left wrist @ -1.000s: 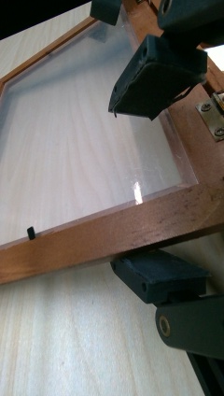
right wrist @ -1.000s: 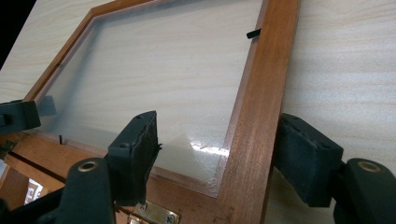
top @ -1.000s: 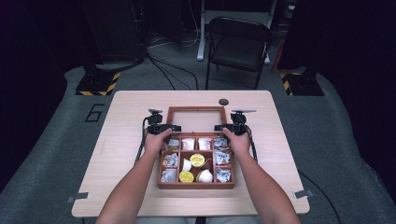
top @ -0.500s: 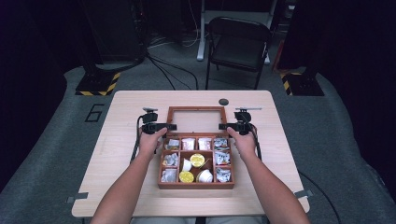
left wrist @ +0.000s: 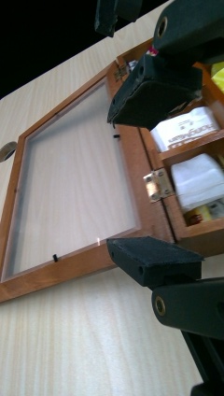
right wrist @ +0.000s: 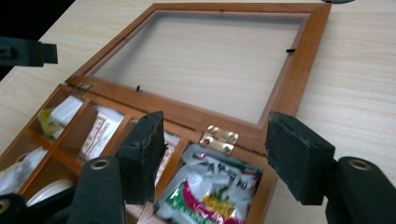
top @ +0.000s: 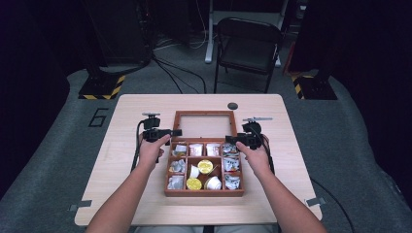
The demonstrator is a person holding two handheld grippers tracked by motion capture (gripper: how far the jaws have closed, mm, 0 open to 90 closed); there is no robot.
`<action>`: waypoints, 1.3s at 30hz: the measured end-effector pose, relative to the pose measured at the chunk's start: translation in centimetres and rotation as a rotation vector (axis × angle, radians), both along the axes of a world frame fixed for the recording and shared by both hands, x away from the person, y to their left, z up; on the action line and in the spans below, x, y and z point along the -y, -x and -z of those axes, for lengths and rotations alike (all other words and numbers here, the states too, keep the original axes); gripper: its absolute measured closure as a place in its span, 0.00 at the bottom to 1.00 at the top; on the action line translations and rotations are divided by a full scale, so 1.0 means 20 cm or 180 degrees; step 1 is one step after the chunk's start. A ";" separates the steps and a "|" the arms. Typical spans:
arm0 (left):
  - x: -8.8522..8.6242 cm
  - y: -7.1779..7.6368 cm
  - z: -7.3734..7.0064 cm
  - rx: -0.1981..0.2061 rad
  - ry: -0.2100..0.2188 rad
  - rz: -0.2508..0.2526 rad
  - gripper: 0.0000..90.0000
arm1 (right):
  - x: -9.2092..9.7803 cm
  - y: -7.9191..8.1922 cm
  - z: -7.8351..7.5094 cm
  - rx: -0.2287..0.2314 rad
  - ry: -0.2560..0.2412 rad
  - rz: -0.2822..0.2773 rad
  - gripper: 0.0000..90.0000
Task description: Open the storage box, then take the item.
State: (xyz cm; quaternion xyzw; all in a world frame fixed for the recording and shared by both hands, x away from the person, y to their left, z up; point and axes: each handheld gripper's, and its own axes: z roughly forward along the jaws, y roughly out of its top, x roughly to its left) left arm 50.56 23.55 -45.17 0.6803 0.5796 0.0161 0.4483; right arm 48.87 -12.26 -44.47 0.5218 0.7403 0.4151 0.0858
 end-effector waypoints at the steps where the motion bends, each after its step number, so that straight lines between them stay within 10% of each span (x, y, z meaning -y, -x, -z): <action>1: 0.00 0.01 0.00 0.0002 -0.0019 0.0006 0.37 | 0.00 0.01 0.00 0.0002 0.0020 -0.0012 0.41; 20: -0.05 0.18 -0.02 0.0152 -0.0107 0.0069 0.38 | -0.16 0.23 0.02 0.0158 0.0331 -0.0523 0.41; 39: -0.07 0.29 -0.05 0.0291 -0.0068 0.0166 0.38 | -0.31 0.34 0.07 0.0113 0.0314 -0.0868 0.39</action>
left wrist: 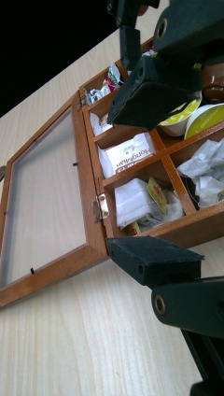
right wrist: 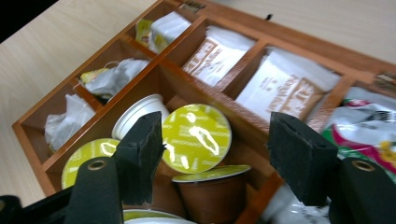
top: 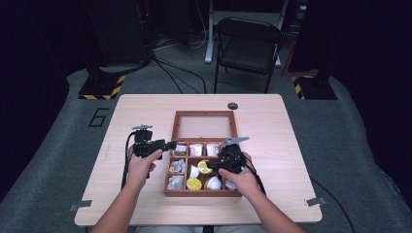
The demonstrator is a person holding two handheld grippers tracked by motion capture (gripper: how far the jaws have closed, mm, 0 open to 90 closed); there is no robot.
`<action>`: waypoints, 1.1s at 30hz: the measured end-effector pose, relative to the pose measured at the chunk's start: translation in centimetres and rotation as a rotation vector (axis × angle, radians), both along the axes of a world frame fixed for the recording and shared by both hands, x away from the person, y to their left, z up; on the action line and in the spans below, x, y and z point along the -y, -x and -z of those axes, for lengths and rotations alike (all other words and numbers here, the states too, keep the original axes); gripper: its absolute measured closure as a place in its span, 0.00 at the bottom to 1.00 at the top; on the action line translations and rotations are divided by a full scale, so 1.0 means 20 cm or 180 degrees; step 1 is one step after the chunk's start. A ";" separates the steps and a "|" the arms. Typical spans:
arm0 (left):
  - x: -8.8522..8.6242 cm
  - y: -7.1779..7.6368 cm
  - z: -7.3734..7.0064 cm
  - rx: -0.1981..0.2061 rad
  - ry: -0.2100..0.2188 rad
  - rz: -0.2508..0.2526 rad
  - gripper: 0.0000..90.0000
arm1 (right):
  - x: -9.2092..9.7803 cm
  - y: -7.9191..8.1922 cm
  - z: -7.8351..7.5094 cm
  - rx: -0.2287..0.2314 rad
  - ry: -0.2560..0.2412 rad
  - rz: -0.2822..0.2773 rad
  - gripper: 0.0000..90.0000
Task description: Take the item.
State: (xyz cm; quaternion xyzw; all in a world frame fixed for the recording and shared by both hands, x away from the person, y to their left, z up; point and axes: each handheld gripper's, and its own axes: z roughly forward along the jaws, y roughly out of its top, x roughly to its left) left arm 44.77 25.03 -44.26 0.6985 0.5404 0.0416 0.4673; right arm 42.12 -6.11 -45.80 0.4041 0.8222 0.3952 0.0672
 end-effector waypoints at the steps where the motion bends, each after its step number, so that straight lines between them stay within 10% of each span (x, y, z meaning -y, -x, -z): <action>1: 0.00 0.00 0.00 -0.0015 0.0005 -0.0009 0.38 | -0.01 0.01 0.01 -0.0015 0.0022 -0.0020 0.39; 11: 0.01 0.03 0.01 0.0035 -0.0205 -0.0057 0.37 | -0.07 0.04 0.04 -0.0041 0.0125 -0.0139 0.39; 33: 0.01 0.05 -0.02 0.0125 -0.0119 -0.0003 0.37 | -0.14 -0.01 0.12 -0.0183 0.0327 -0.0114 0.38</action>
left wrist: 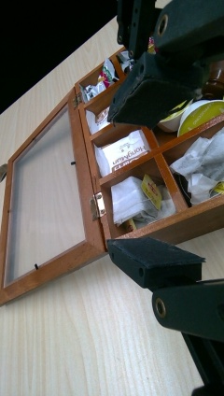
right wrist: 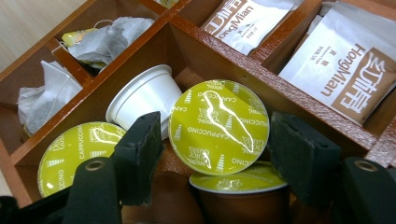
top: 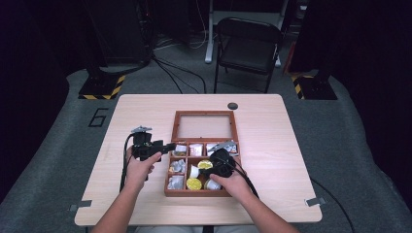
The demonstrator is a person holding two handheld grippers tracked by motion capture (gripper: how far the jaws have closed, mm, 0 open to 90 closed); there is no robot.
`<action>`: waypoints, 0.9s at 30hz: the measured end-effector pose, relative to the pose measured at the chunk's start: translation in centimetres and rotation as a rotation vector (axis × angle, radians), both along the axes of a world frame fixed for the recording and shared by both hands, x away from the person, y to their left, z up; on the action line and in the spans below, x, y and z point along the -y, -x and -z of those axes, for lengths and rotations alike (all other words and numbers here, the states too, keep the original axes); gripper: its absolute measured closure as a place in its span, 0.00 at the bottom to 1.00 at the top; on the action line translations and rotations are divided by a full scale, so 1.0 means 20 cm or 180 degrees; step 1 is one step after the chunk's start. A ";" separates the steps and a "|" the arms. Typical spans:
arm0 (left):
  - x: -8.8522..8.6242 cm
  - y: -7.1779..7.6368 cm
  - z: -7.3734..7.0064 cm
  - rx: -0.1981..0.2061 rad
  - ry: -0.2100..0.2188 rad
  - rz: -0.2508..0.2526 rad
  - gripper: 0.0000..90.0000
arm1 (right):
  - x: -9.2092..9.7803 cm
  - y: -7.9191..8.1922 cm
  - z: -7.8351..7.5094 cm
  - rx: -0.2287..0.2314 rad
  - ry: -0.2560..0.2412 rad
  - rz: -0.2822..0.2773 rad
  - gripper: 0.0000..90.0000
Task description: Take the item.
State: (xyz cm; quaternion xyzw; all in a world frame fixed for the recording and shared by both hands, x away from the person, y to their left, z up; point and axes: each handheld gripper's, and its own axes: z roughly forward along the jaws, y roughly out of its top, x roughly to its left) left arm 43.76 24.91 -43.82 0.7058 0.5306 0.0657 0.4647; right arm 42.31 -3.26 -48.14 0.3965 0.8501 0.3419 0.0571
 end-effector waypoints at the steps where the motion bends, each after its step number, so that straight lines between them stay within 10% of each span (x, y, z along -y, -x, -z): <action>1: 0.00 0.00 0.00 0.0004 -0.0005 0.0001 0.37 | 0.00 0.00 0.00 -0.0015 0.0021 -0.0007 0.38; 27: -0.02 0.01 -0.01 -0.0001 0.0084 -0.0029 0.37 | -0.03 -0.02 -0.02 -0.0037 0.0071 -0.0053 0.41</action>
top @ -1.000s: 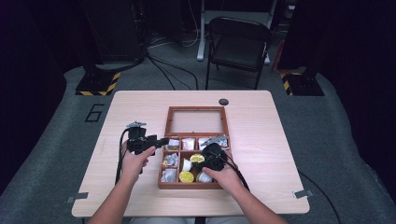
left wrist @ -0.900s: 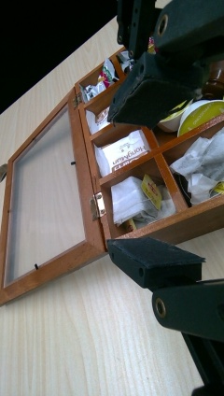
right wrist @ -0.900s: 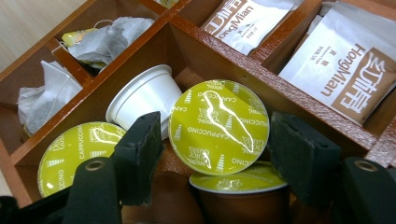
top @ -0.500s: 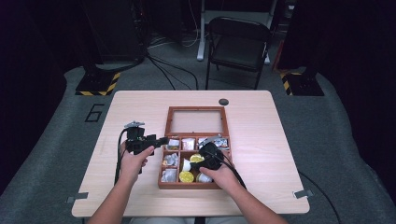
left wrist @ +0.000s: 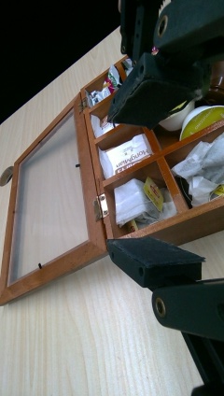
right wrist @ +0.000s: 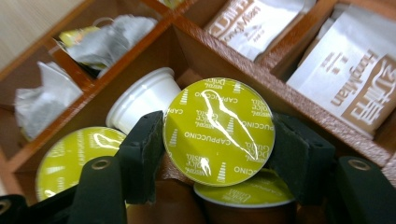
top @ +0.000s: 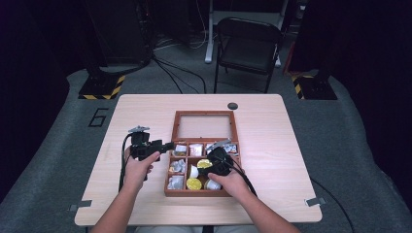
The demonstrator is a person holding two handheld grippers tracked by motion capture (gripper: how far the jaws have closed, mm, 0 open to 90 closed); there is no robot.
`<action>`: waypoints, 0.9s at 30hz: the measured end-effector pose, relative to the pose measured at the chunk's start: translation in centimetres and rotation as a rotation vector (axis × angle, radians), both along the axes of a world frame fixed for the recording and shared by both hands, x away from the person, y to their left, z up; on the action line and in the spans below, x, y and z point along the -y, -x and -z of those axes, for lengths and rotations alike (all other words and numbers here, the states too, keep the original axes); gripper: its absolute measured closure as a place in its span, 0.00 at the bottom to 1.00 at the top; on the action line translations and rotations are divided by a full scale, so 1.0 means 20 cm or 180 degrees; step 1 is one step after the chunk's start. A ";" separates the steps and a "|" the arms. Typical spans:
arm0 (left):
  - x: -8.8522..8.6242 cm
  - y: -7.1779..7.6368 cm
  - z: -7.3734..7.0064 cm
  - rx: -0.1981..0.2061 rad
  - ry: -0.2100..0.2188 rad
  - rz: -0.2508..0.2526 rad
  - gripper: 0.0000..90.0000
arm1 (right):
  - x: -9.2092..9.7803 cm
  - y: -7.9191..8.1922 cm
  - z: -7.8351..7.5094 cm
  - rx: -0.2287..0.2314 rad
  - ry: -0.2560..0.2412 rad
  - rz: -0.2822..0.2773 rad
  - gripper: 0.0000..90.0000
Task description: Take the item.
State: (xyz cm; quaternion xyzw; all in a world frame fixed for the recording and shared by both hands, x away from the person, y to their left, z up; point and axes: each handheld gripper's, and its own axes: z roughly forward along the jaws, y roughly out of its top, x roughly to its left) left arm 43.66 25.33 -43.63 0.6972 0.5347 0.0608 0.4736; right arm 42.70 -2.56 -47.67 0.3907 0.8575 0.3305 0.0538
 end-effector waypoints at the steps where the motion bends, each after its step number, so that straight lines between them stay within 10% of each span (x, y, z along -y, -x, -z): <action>1: 0.00 0.00 0.00 -0.0002 -0.0002 0.0001 0.37 | 0.00 0.00 -0.02 0.0007 0.0004 -0.0029 0.41; 16: -0.01 0.00 0.00 -0.0005 0.0017 -0.0036 0.37 | 0.12 0.04 -0.20 0.0232 0.0007 -0.0026 0.41; 27: -0.02 0.00 0.01 -0.0032 -0.0047 0.0003 0.38 | 0.45 0.01 -0.24 0.0267 -0.0099 0.0468 0.41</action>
